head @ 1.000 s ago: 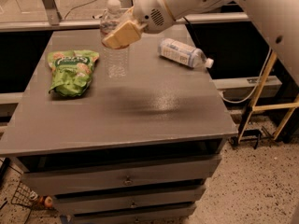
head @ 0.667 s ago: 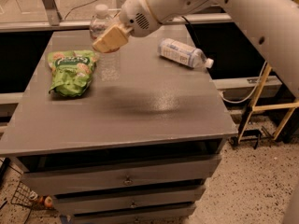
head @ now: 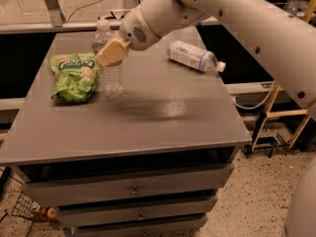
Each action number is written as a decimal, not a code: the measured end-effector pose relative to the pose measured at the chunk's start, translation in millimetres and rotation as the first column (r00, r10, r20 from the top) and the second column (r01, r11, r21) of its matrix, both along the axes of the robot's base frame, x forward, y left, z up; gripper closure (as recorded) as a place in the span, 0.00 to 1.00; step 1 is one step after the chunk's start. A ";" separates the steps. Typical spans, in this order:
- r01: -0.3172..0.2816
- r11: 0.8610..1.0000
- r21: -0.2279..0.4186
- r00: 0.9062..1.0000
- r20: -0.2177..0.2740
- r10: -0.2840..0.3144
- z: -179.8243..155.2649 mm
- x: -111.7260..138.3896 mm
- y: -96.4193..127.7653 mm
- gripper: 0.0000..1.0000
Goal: Move water bottle near green rice chip bag
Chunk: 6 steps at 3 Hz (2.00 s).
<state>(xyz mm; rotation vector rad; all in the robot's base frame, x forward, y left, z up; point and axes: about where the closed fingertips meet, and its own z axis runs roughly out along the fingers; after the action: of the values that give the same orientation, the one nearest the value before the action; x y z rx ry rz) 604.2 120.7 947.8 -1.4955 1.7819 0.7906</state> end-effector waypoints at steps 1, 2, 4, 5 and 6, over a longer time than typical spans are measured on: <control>0.001 1.000 0.006 1.000 -0.010 -0.001 -12.3 2.8 12.9 1.00; -0.008 1.000 -0.003 1.000 0.018 0.008 -16.4 0.5 22.4 1.00; -0.019 1.000 0.005 1.000 0.025 0.019 -23.2 -2.9 32.0 0.84; -0.024 1.000 0.005 0.999 0.024 0.024 -24.0 -4.3 34.7 0.53; -0.027 1.000 0.004 0.999 0.023 0.027 -24.5 -5.1 36.3 0.30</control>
Offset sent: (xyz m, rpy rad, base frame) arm -0.0001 0.0294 -0.0199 -0.0117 -0.0564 0.0098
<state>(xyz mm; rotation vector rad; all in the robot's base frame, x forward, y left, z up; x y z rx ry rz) 599.1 157.0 923.3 -1.5227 1.7451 0.7873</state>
